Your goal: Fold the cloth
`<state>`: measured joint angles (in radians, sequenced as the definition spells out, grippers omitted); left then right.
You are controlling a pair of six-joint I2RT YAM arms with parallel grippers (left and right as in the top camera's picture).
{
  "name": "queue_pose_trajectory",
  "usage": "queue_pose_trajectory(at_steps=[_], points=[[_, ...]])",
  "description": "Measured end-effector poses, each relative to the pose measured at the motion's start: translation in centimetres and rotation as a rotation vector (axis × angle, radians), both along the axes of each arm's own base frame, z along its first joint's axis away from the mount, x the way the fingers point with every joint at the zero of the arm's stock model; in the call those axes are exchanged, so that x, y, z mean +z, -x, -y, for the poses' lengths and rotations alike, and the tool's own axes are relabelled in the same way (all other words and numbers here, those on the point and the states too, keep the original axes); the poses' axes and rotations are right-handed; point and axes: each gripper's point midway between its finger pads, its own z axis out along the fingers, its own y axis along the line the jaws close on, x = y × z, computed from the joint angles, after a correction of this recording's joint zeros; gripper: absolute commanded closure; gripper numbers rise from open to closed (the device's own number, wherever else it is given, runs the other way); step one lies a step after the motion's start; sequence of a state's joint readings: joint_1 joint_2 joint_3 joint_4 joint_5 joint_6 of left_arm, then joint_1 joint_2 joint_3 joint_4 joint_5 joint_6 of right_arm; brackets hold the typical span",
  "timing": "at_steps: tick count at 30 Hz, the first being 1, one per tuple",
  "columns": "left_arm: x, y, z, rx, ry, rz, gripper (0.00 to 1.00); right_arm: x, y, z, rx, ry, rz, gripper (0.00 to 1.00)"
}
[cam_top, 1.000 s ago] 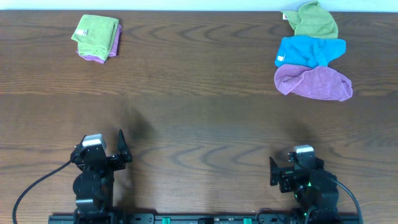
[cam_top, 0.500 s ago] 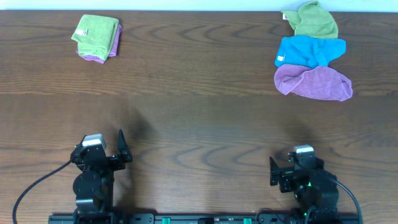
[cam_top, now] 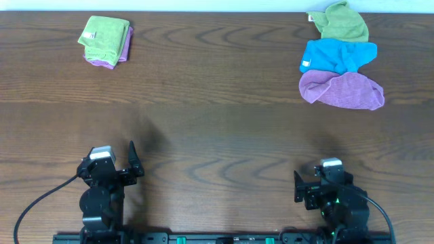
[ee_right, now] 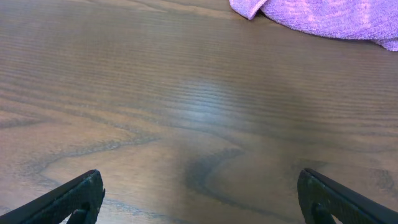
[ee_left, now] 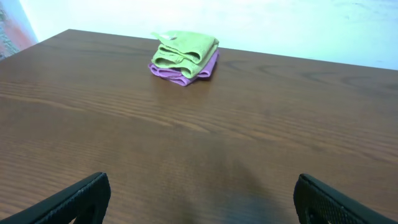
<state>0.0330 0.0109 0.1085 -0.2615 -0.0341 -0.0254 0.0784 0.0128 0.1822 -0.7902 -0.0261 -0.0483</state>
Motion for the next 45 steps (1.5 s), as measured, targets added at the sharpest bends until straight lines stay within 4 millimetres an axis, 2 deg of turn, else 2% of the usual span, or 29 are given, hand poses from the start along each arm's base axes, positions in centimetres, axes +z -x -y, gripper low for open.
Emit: queue_pose_trajectory(at_steps=[11, 13, 15, 16, 18, 21, 23, 25, 27, 31, 35, 37, 42, 45], points=[[0.0, 0.0, 0.0, 0.0, 0.0, 0.0, 0.05, 0.1, -0.1, 0.0, -0.001, 0.0, 0.005, 0.01], [0.0, 0.0, 0.0, 0.0, 0.0, 0.0, 0.05, 0.8, -0.7, 0.2, -0.012, 0.005, 0.045, 0.01], [0.0, 0.0, 0.0, 0.0, 0.0, 0.0, 0.05, 3.2, -2.2, 1.0, -0.077, -0.004, 0.163, 0.01], [0.0, 0.0, 0.0, 0.0, 0.0, 0.002, 0.05, 5.8, -3.4, 2.4, -0.18, -0.035, 0.282, 0.01], [0.0, 0.0, 0.0, 0.0, 0.0, 0.001, 0.05, 8.6, -3.9, 4.8, -0.373, -0.136, 0.412, 0.01], [0.0, 0.0, 0.0, 0.0, 0.0, 0.001, 0.05, 10.3, -2.8, 8.9, -0.691, -0.275, 0.535, 0.01], [0.0, 0.0, 0.0, 0.0, 0.0, 0.0, 0.05, 12.0, -1.8, 11.1, -0.861, -0.382, 0.666, 0.01], [0.0, 0.0, 0.0, 0.0, 0.0, 0.0, 0.05, 13.8, -0.9, 12.3, -0.958, -0.495, 0.789, 0.01], [0.0, 0.0, 0.0, 0.0, 0.0, 0.001, 0.05, 14.6, -0.2, 13.1, -1.02, -0.563, 0.858, 0.01], [0.0, 0.0, 0.0, 0.0, 0.0, 0.001, 0.05, 14.0, 0.7, 14.6, -1.127, -0.549, 0.875, 0.01], [0.0, 0.0, 0.0, 0.0, 0.0, 0.002, 0.05, 12.9, 0.0, 16.2, -1.196, -0.501, 0.833, 0.01], [0.0, 0.0, 0.0, 0.0, 0.0, 0.003, 0.05, 12.1, -1.0, 17.0, -1.205, -0.496, 0.794, 0.01], [0.0, 0.0, 0.0, 0.0, 0.0, 0.003, 0.05, 8.5, -4.5, 18.8, -1.177, -0.544, 0.591, 0.01], [0.0, 0.0, 0.0, 0.0, 0.0, 0.003, 0.05, 7.5, -7.6, 19.5, -1.12, -0.609, 0.433, 0.01]])
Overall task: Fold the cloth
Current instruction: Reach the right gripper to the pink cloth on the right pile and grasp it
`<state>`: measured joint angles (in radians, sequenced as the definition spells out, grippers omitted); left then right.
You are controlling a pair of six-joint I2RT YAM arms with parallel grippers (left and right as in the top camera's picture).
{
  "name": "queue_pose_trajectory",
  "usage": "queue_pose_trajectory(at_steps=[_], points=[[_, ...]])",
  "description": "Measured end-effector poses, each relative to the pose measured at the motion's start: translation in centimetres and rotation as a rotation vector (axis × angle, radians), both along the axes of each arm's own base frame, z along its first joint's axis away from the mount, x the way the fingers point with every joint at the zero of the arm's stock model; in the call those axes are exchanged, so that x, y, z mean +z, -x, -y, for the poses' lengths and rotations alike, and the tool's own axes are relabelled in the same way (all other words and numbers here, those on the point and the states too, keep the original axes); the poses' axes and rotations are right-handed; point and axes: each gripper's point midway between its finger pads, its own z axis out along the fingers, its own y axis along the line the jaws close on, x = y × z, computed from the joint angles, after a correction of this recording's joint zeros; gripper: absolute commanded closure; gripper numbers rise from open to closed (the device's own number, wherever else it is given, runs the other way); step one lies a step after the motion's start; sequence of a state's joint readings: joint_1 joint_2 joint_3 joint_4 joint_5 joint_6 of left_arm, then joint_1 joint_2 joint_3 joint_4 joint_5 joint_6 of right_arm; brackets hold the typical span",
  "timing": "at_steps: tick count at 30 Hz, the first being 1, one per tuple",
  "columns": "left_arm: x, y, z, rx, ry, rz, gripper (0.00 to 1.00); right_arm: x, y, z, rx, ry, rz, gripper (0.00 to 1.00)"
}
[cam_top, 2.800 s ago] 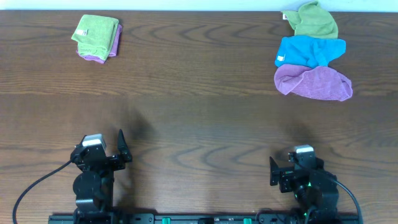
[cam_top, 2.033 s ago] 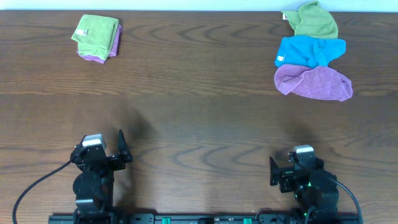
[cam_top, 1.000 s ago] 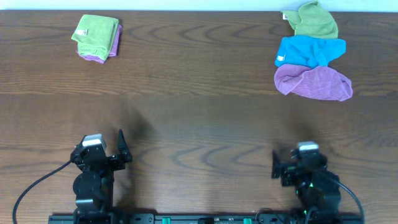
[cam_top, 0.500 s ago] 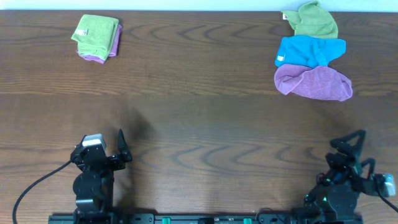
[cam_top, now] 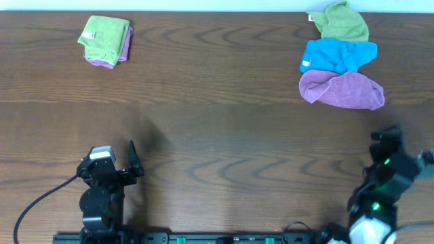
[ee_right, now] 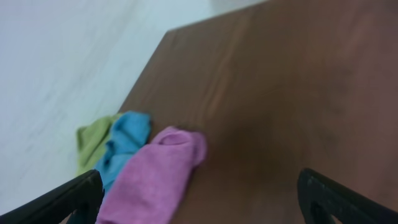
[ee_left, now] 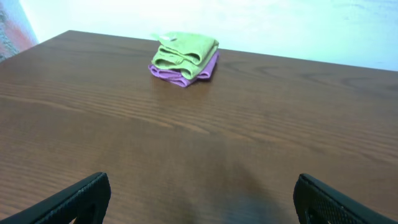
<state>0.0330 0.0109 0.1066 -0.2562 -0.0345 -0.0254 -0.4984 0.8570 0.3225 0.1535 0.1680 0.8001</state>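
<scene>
Three loose cloths lie bunched at the far right: a purple cloth [cam_top: 342, 90] nearest, a blue cloth [cam_top: 337, 55] behind it and a green cloth [cam_top: 344, 22] at the back edge. The right wrist view, blurred, shows the purple cloth [ee_right: 152, 180], the blue cloth [ee_right: 124, 146] and the green cloth [ee_right: 93, 140] at its lower left. My right gripper [ee_right: 199, 208] is open and empty, short of the purple cloth, near the table's right edge. Open and empty too, my left gripper [ee_left: 199, 199] rests at the near left.
A folded stack [cam_top: 105, 41], green on purple, lies at the far left corner; the left wrist view has this stack [ee_left: 185, 56] straight ahead. The brown table [cam_top: 217, 122] ends at a pale wall behind the cloths.
My right arm has moved from the near right toward the table's right edge and turned; its camera now looks at the three loose cloths from the side. The left arm has not moved.
</scene>
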Motion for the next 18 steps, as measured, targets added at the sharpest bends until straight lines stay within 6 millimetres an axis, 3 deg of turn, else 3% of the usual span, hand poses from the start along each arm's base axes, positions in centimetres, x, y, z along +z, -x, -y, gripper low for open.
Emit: queue_pose_trajectory(at_steps=[4, 8, 11, 15, 18], points=[[0.0, 0.0, 0.0, 0.003, -0.001, 0.002, 0.05, 2.5, -7.4, 0.2, 0.228, -0.052, -0.057, 0.08], [0.0, 0.0, 0.0, 0.003, -0.001, 0.0, 0.05, 1.8, -12.4, 0.2, 0.364, -0.113, -0.149, 0.1], [0.0, 0.0, 0.0, 0.003, -0.001, 0.001, 0.05, 0.7, -15.8, -1.1, 0.474, -0.158, -0.24, 0.12], [0.0, 0.0, 0.0, 0.003, -0.001, 0.001, 0.05, -0.7, -18.0, -4.2, 0.609, -0.193, -0.399, 0.14], [0.0, 0.0, 0.0, 0.003, -0.001, 0.0, 0.05, -2.2, -18.4, -6.7, 0.693, -0.218, -0.539, 0.14]])
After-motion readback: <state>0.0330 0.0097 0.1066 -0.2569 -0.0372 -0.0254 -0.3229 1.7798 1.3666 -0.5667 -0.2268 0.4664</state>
